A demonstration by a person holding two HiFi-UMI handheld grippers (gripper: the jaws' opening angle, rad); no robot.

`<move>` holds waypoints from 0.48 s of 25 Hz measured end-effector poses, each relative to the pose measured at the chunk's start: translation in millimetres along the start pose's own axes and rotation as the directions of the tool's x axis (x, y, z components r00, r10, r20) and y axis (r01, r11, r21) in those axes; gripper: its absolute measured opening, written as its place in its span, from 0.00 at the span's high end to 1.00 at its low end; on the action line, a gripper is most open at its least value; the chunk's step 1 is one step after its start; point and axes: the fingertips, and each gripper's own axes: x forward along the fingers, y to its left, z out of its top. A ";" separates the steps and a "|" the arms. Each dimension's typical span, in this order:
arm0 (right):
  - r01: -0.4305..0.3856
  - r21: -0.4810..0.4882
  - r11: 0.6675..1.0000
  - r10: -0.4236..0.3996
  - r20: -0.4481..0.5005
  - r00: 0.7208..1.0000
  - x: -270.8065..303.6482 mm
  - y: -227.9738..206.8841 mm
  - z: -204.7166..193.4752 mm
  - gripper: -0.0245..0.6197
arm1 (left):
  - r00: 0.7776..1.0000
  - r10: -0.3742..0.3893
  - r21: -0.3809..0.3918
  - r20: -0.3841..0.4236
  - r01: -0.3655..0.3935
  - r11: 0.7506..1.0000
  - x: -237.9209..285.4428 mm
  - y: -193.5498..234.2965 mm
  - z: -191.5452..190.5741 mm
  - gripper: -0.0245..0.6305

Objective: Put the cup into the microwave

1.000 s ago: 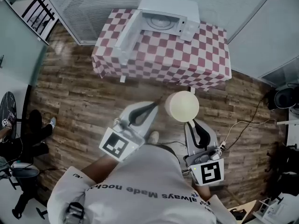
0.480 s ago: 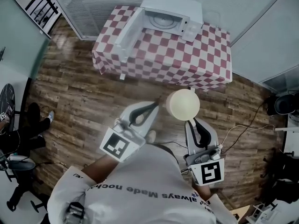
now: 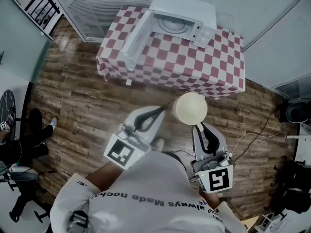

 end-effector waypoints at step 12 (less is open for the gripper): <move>0.022 -0.015 1.000 -0.022 0.013 1.000 125.7 -34.2 20.2 0.89 | 1.000 -0.012 0.016 0.019 0.012 1.000 44.0 125.1 19.5 0.96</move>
